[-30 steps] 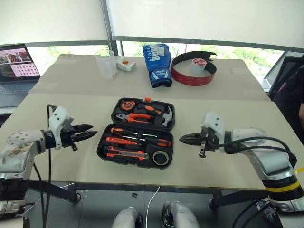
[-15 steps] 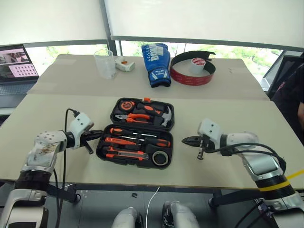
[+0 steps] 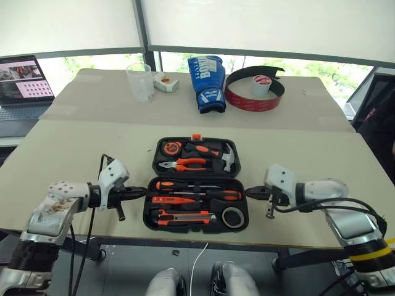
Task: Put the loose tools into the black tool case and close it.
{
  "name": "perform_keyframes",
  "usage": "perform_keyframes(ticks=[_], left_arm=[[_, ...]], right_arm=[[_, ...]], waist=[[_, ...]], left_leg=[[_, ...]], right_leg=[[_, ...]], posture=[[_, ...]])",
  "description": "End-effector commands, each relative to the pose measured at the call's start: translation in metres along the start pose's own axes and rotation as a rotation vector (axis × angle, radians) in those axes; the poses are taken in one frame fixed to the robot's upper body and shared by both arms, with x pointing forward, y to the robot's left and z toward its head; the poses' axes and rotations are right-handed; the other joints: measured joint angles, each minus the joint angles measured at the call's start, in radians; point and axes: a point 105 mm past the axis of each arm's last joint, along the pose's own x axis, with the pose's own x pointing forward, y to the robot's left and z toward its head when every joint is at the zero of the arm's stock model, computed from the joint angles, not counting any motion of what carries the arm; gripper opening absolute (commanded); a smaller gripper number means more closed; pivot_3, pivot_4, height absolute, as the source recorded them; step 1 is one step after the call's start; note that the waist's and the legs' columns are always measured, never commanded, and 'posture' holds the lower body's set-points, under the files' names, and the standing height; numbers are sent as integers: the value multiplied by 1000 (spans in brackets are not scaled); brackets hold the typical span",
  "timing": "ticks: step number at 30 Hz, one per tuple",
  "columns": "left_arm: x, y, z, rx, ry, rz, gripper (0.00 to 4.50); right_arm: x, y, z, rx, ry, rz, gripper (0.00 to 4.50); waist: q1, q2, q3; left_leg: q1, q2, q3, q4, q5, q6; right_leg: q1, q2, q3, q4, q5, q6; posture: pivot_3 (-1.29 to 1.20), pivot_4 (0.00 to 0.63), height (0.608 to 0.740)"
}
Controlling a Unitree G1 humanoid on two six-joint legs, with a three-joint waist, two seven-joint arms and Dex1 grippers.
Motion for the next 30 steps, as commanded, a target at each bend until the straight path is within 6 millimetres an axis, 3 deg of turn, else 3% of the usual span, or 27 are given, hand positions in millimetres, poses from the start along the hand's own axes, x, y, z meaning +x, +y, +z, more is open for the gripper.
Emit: perform_keyframes(ticks=[1,5,7,11,14,17,20,25,30], left_arm=[[-7,-4,5,49,-16,-22,16],[-18,6,-10,42,44,26,16],[-29,19,-17,-22,74,76,16],[-40,56,0,-216,-7,207,1133],[-28,71,32,-351,-119,224,2327],[-13,76,47,-414,-147,218,3374],[6,81,54,-467,-142,222,4495],[32,84,56,-458,-90,227,4500],[41,87,53,-466,-82,216,4500]], right_arm=[[-1,13,20,-54,-69,53,0],[-6,7,14,-45,-26,14,0],[-12,-8,8,-10,19,-50,0],[-22,-40,14,157,0,-147,1132],[-17,-61,28,312,-61,-192,2211],[-8,-73,31,389,-74,-219,3234],[4,-84,34,451,-74,-237,3302],[19,-97,27,534,-5,-273,3302],[28,-101,25,575,14,-267,3302]], waist=[[-2,0,0],[-2,0,0],[-1,0,0],[-1,0,1],[3,-1,1],[-1,-1,0],[-6,-1,0],[-17,-1,0],[-27,-1,0]], left_leg=[[0,0,0,0,0,0],[1,0,0,0,-1,-2],[1,0,0,0,-3,-6],[1,0,0,0,-3,-6],[0,0,-1,1,1,1],[0,0,-1,1,1,1],[0,-1,0,0,1,1],[-2,-1,1,0,1,1],[0,-1,2,1,2,1]], right_leg=[[0,0,0,0,0,0],[0,0,0,1,0,0],[0,0,0,1,0,0],[-1,0,0,2,1,1],[0,0,-1,2,1,1],[1,0,-1,2,1,1],[2,1,-1,1,3,-2],[1,2,-2,2,4,-5],[1,2,-1,2,1,0]], posture=[[0,150,727],[0,150,727],[0,150,727],[0,150,727],[0,150,727],[0,150,727],[0,150,727],[0,150,727],[0,150,727]])
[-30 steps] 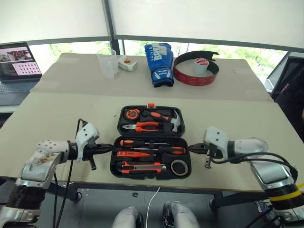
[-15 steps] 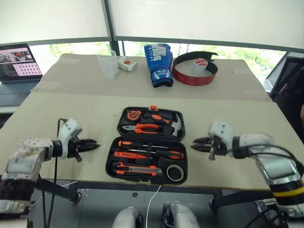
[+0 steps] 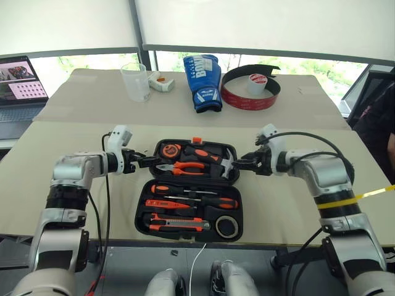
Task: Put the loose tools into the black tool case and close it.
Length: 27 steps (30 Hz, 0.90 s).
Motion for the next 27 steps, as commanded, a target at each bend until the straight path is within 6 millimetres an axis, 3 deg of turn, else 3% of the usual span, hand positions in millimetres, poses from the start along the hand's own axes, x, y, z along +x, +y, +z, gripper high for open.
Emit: perform_keyframes(ticks=[1,2,3,8,10,13,21,25,27], left_arm=[[1,1,12,27,-33,1,4500],[2,2,13,25,-36,4,3984],[2,2,13,28,-38,2,3781],[2,0,10,34,-30,-18,1965],[3,-1,9,30,-32,-26,1308],[3,-5,9,32,-39,-42,196],[4,-16,27,108,-148,-76,93],[-6,-18,61,185,-326,-46,93],[-11,-24,71,225,-375,-55,93]], right_arm=[[2,-1,6,-2,-2,-10,3302],[4,0,5,-4,2,-9,3302],[5,0,5,-1,4,-9,2298],[9,5,3,-9,5,3,656],[10,7,2,-13,8,10,116],[11,9,3,-20,1,12,0],[5,4,32,-63,-123,-37,0],[-11,-2,72,-202,-310,-159,0],[-17,-1,81,-271,-371,-192,0]], waist=[[-1,0,0],[-1,0,0],[-1,0,0],[-2,0,0],[-2,0,0],[-2,1,-1],[-2,1,-1],[0,0,0],[1,0,0]], left_leg=[[0,0,0,0,0,0],[1,0,0,0,0,-1],[2,0,0,0,1,-1],[4,0,0,0,2,-4],[5,0,0,0,2,-4],[6,0,0,0,2,-5],[6,0,0,0,2,-7],[5,0,0,1,2,-7],[2,0,1,1,2,-8]], right_leg=[[0,0,0,0,0,0],[0,0,1,1,0,0],[1,0,1,1,0,0],[2,-1,2,4,0,0],[2,-1,2,4,0,0],[2,-1,3,5,0,0],[2,-2,3,8,0,0],[1,-4,2,9,0,0],[-2,-5,2,10,0,0]], posture=[[0,150,727],[0,150,727],[0,150,727],[0,150,727],[0,150,727],[0,150,727],[0,150,727],[0,150,727],[0,150,727]])
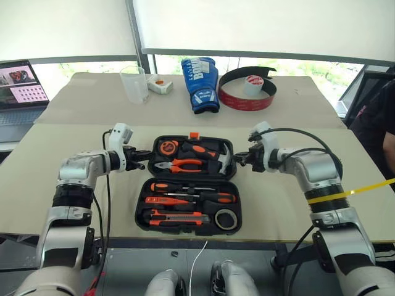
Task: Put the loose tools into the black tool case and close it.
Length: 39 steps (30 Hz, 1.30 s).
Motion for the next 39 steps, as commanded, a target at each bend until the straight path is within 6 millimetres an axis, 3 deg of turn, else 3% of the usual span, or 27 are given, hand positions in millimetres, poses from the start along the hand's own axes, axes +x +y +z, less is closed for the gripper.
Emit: perform_keyframes(ticks=[1,6,14,23,30,32,36,39], left_arm=[[-7,-20,55,159,-202,-56,93],[-13,-26,59,297,-251,-56,93],[-25,-35,27,612,-224,-26,93],[-44,-35,17,666,-265,69,93],[-61,-38,-3,614,-244,103,93],[-65,-39,-9,585,-239,116,0],[-85,-48,-24,514,-190,84,1217],[-116,-54,-30,419,-114,40,2323]], right_arm=[[-21,-4,60,-211,-256,-90,0],[-31,-1,65,-338,-342,-136,0],[-45,4,31,-448,-394,-176,0],[-65,13,1,-510,-409,-143,0],[-81,45,-16,-569,-417,-6,0],[-84,53,-19,-565,-418,21,581],[-96,65,-34,-544,-348,95,1853],[-117,67,-46,-488,-254,182,2906]], waist=[[0,0,0],[-1,0,0],[-2,0,0],[2,0,0],[6,0,0],[3,0,0],[-2,0,0],[5,0,0]], left_leg=[[-1,0,0,0,0,0],[-13,0,1,0,4,2],[-14,0,1,-3,4,2],[3,2,0,-4,0,-3],[3,3,0,-6,3,3],[4,3,0,-7,3,2],[5,3,0,-11,3,2],[4,3,0,-12,4,1]], right_leg=[[-2,0,0,0,0,-1],[-12,4,-1,2,4,-8],[-11,5,-1,-1,4,-7],[5,4,0,-9,-1,1],[5,4,0,-8,-1,1],[5,4,1,-9,-1,1],[4,5,2,-9,-1,1],[3,5,1,-9,-1,1]], posture=[[0,150,727],[0,150,727],[0,150,727],[0,150,727],[0,150,727],[0,150,727],[0,150,727],[0,150,727]])
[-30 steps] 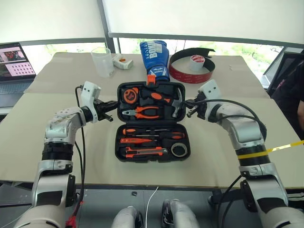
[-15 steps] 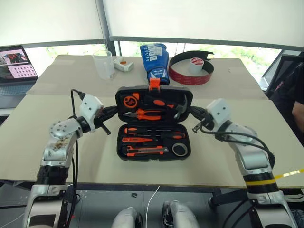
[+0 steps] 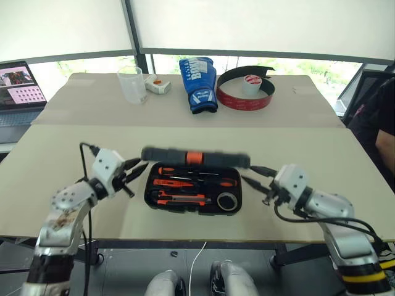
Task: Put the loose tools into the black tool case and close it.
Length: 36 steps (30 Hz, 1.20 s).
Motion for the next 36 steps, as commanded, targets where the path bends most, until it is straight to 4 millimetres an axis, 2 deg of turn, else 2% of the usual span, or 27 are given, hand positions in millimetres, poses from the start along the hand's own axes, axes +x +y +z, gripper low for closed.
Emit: perform_keyframes(ticks=[1,3,4,6,8,11,13,14,18,21,24,27,32,34,36], left_arm=[[-48,0,19,-91,67,-87,2655],[-69,11,10,-122,178,-122,3352],[-73,18,8,-117,207,-118,3352],[-67,30,7,-83,226,-124,3451],[-52,40,8,-47,225,-139,3451],[-25,49,9,35,222,-189,2690],[-5,53,10,83,219,-216,1900],[5,55,11,99,216,-228,1554],[53,56,19,196,192,-294,76],[78,53,25,231,171,-321,76],[101,35,32,265,146,-396,76],[100,19,31,281,127,-508,76],[82,1,21,320,147,-652,76],[75,1,21,339,146,-658,76],[72,8,29,328,121,-616,76]], right_arm=[[-32,6,15,65,33,125,3233],[-50,25,13,131,97,265,3311],[-55,32,13,164,119,313,3311],[-59,45,14,191,135,396,2288],[-58,55,15,184,133,457,1826],[-50,65,16,171,128,503,803],[-43,68,17,158,118,516,94],[-40,69,18,152,115,522,0],[-24,76,15,84,122,565,0],[-15,76,10,65,136,563,0],[1,58,-3,29,186,444,0],[10,35,-9,18,200,320,0],[18,-15,-19,10,224,84,0],[16,-23,-21,14,226,63,0],[12,-26,-21,19,226,63,0]], waist=[[9,-1,1],[13,0,1],[20,1,1],[33,1,1],[43,2,1],[60,1,0],[59,0,0],[58,0,0],[54,-3,0],[50,-6,1],[44,-7,1],[28,-8,2],[16,-8,2],[18,-8,2],[20,-8,2]], left_leg=[[0,0,0,0,-1,-2],[-1,0,0,0,-2,-2],[-1,0,-1,-1,-3,-2],[1,0,-2,-1,-5,-5],[0,0,-3,-1,-10,1],[-1,-1,-4,0,-10,1],[-2,-1,-3,0,-7,-4],[-3,-2,-2,0,-7,-4],[-6,-2,-1,3,-2,6],[-8,-3,-1,4,-2,7],[-9,-3,-1,5,-2,7],[-11,-2,-1,11,-2,7],[-9,-1,0,13,-2,7],[-9,-1,0,13,-2,7],[-9,-1,-1,13,-2,7]], right_leg=[[0,0,0,0,0,0],[-1,0,0,-1,-1,-1],[0,0,0,-1,-2,-2],[1,0,-2,-3,-2,-2],[1,0,-2,-4,-2,-1],[2,0,-2,-5,-1,-1],[2,0,-2,-5,-1,0],[1,0,-2,-5,-1,0],[1,0,-2,-6,-1,-1],[1,0,-3,-6,-1,-1],[1,0,-3,-6,-1,0],[-1,0,-4,-4,-1,0],[0,-2,-2,-1,0,2],[-1,-2,-2,0,0,2],[-1,-2,-2,0,0,1]], posture=[[0,150,727],[0,150,727],[0,150,727],[0,150,727],[0,150,727],[0,150,727],[0,150,727],[0,150,727],[0,150,727],[0,150,727],[0,150,727],[0,150,727],[0,150,727],[0,150,727],[0,150,727]])
